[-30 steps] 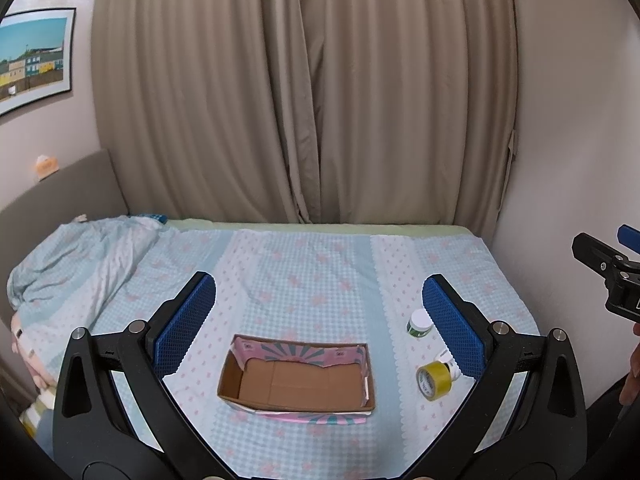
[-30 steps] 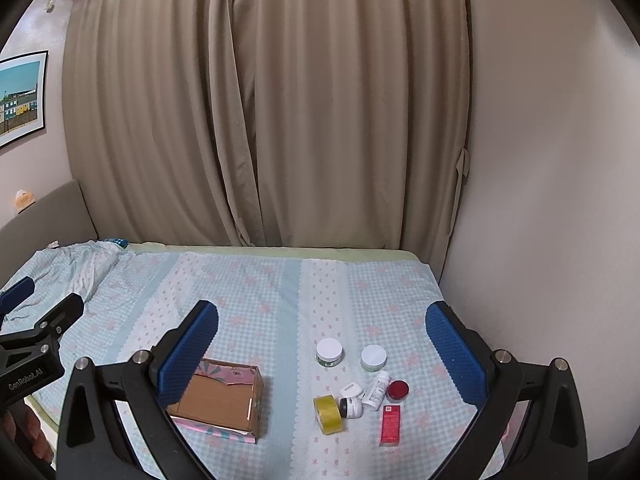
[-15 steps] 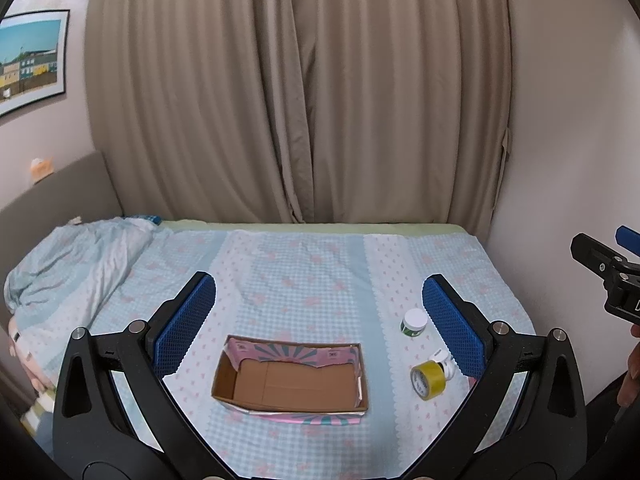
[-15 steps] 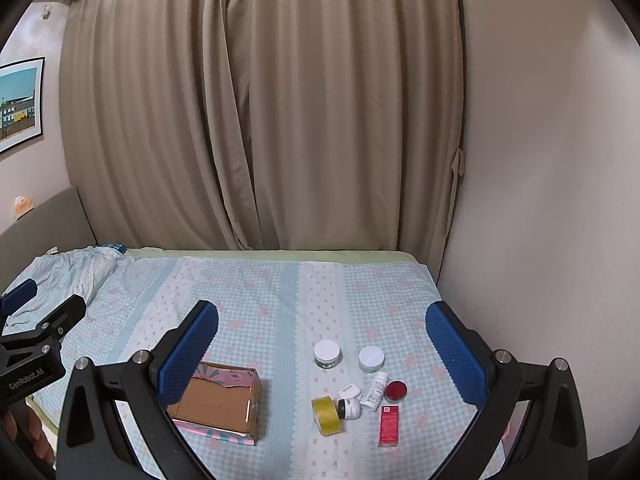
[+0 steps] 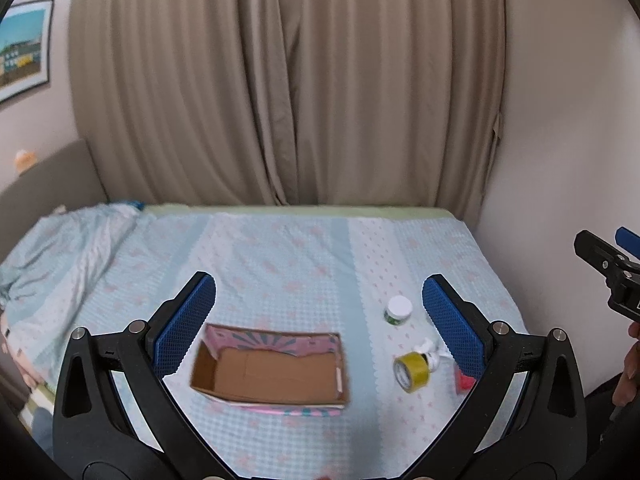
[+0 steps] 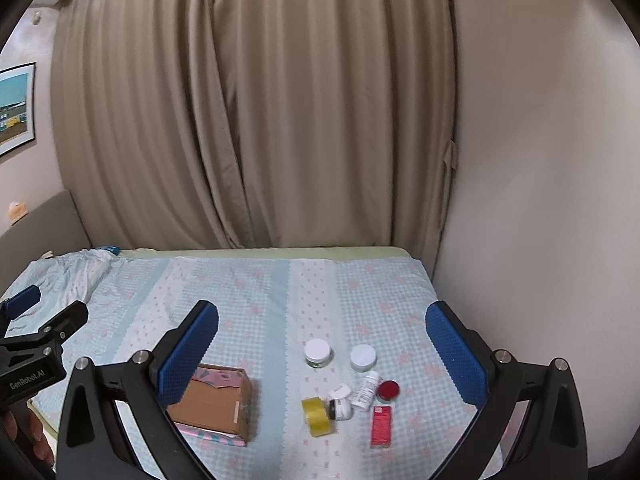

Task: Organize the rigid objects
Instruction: 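Grasp the yellow tape roll with the left tool while the right tool grasps the red box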

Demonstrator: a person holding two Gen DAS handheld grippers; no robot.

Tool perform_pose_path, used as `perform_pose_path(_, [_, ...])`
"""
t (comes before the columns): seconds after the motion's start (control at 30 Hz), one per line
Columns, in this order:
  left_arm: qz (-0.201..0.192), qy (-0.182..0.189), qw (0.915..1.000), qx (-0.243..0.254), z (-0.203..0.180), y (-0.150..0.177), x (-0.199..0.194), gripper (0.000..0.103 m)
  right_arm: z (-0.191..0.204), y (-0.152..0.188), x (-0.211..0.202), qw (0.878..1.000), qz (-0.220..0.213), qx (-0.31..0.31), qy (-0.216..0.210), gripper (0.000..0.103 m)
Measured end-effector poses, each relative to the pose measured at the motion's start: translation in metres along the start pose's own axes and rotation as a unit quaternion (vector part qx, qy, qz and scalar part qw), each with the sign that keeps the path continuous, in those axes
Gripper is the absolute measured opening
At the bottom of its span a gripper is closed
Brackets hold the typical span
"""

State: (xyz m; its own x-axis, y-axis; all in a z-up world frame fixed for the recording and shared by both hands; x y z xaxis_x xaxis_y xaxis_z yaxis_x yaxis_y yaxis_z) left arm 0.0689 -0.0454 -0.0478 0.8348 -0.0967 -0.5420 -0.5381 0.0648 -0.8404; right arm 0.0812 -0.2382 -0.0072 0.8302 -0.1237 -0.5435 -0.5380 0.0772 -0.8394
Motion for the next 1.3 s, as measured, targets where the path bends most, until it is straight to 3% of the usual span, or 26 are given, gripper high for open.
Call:
perform_pose_path(0.2, [0.082,0.035,0.9960,-0.009,-0.045,0.024,0.060,0.102,-0.053,0.021,0.039,0.998,0.061,0.012,0.027,0.103])
perform_pose_path(0.4, [0.183,0.064,0.9809,-0.020,-0.105,0.080,0.140,0.102,-0.110,0.061,0.105,0.990,0.136,0.017,0.041,0.103])
perform_pose_path(0.5, [0.238,0.073,0.9683,-0.020,-0.138,0.118,0.184,0.102,-0.129,0.087,0.142,0.983,0.176,0.015,0.043,0.103])
perform_pose_path(0.8, [0.376,0.076,0.9232,-0.029,-0.191,0.210,0.289,0.102,-0.156,0.206,0.242,0.940,0.337,0.021,0.051,0.103])
perform_pose_path(1.07, [0.469,0.049,0.8810,-0.035,-0.203,0.271,0.352,0.102,-0.154,0.290,0.301,0.896,0.441,0.031,0.044,0.103])
perform_pose_path(1.3, [0.523,0.034,0.8508,-0.042,-0.198,0.304,0.382,0.102,-0.147,0.328,0.334,0.865,0.498,0.039,0.045,0.103])
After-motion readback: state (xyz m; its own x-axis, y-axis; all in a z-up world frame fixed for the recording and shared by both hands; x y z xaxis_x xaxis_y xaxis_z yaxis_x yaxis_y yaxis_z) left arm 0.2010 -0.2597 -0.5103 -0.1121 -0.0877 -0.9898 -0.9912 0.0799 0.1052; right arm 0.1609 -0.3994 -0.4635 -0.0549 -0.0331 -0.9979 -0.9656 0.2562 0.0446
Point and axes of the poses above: each gripper's, at about its wrist camera, not at the fingertips, and x roughly the way its jaws point, z to its left, y to its underside, the point moved 6 cm from there along x, roughly the way its jaws point, and after that the axes turned 2 degrees about x, right-handed, at the moved point
